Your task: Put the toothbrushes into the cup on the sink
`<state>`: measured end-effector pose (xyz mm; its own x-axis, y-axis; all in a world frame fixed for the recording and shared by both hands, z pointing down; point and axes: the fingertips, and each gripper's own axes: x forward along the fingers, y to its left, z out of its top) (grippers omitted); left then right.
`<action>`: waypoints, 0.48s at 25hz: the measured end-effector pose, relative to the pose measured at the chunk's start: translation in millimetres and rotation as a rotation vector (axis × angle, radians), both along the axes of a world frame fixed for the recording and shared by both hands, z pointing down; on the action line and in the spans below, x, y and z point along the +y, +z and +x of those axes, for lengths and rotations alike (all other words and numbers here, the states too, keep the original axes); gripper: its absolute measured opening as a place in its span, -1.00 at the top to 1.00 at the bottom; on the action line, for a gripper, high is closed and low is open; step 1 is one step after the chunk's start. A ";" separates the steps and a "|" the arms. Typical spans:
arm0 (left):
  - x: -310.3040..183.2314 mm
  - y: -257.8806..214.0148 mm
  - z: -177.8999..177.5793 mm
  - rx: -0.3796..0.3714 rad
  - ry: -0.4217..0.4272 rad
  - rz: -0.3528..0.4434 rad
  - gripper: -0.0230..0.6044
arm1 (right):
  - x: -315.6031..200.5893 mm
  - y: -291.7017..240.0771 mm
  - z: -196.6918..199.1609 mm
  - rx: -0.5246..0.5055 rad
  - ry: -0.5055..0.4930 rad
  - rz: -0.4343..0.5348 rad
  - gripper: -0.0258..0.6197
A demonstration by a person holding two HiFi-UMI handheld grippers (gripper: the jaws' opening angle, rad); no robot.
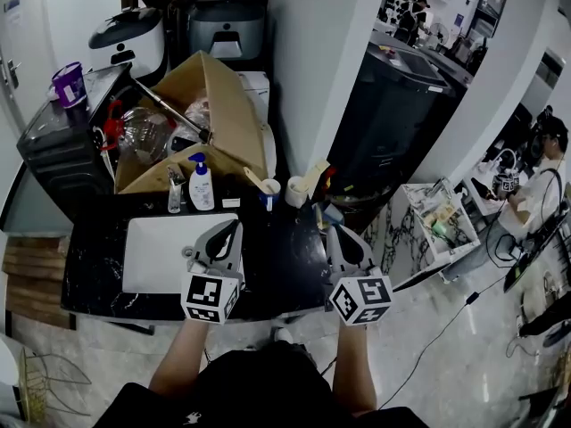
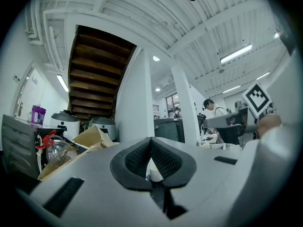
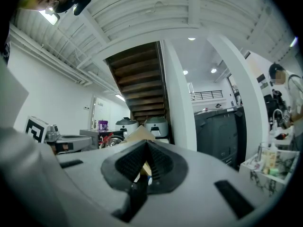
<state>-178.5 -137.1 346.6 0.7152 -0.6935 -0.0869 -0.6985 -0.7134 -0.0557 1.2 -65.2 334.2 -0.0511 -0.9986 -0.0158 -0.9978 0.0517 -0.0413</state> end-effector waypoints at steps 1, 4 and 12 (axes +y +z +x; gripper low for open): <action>-0.4 -0.8 -0.1 0.001 0.001 0.001 0.92 | -0.6 -0.4 -0.2 -0.001 -0.001 0.000 0.92; -2.8 -2.6 -0.1 0.006 0.002 0.003 0.92 | -2.5 -2.5 -1.4 0.002 -0.005 0.003 0.92; -4.5 -2.3 3.0 0.005 0.007 0.003 0.92 | -5.3 -2.8 0.3 0.009 -0.003 0.003 0.92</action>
<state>-175.5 -141.6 344.3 0.7198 -0.6881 -0.0923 -0.6936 -0.7183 -0.0542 1.5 -70.5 331.4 -0.0546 -0.9983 -0.0180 -0.9979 0.0552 -0.0325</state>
